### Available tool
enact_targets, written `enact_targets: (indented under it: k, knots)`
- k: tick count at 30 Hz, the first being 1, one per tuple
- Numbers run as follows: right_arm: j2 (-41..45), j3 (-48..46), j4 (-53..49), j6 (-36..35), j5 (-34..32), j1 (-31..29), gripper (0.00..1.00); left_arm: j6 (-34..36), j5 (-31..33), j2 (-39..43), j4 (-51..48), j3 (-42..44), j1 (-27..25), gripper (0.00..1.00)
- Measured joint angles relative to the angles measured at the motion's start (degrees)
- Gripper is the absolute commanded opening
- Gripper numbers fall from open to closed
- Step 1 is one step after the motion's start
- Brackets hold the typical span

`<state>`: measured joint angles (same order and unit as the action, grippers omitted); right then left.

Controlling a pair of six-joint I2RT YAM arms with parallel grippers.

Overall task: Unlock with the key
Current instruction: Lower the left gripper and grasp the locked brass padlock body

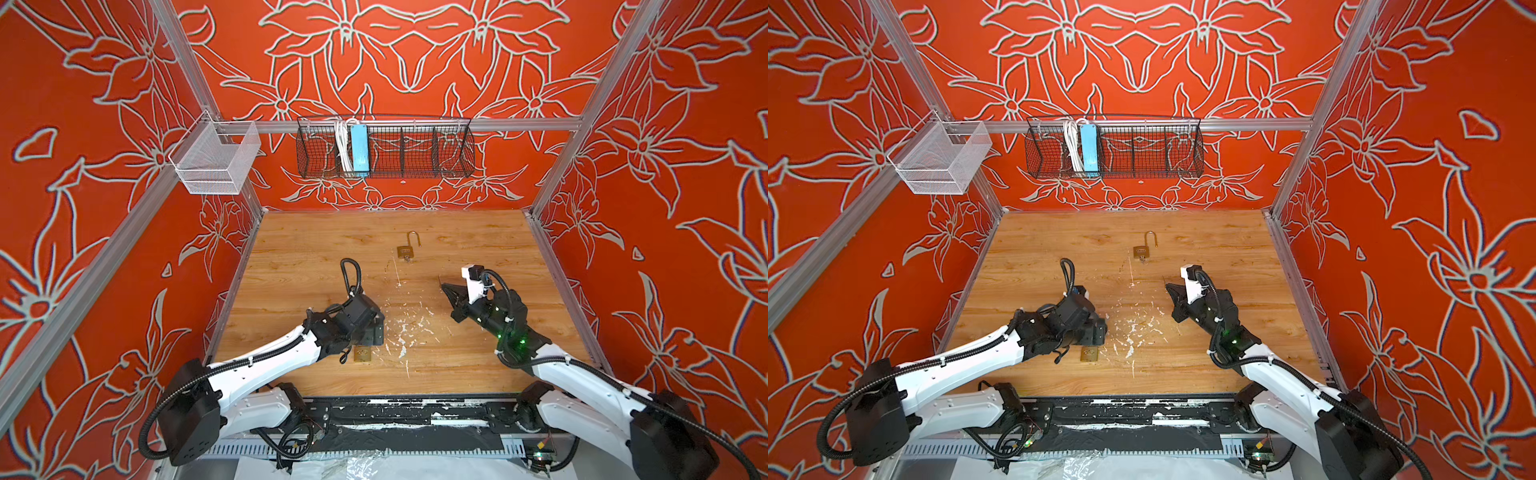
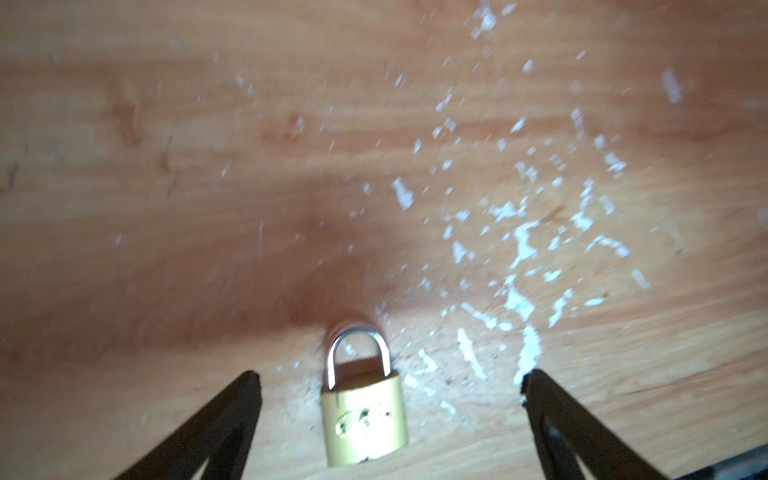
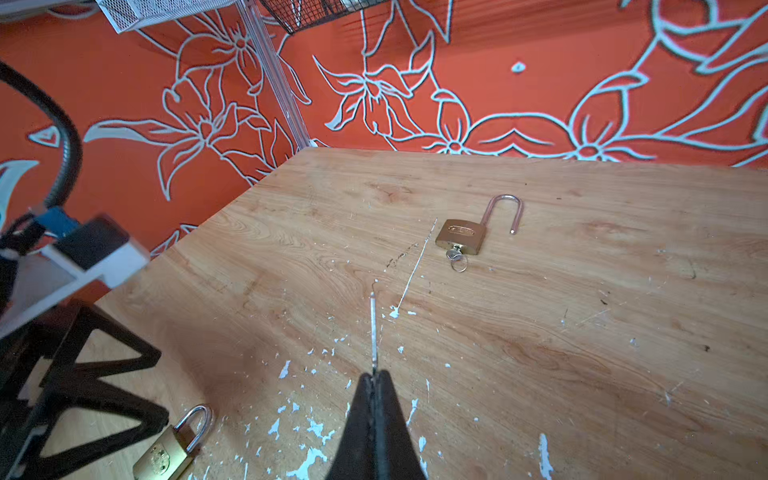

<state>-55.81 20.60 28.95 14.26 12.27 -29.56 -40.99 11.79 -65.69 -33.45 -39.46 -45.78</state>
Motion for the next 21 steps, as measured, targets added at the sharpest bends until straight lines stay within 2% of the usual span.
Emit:
enact_targets:
  k: [3, 11, 21]
  knots:
    - [0.0, 0.0, 0.0, 0.0, 0.0, 0.0, 0.00, -1.8, -0.1, -0.8, -3.2, 1.3, -0.1, 0.92]
    - [0.0, 0.0, 0.0, -0.1, 0.0, 0.0, 0.00, -4.4, -3.9, -6.7, 1.0, 4.3, -0.2, 0.76]
    - [0.2, 0.0, -0.2, -0.1, 0.0, 0.0, 0.00, -6.9, -4.6, -11.5, 2.2, 2.1, -3.3, 0.74]
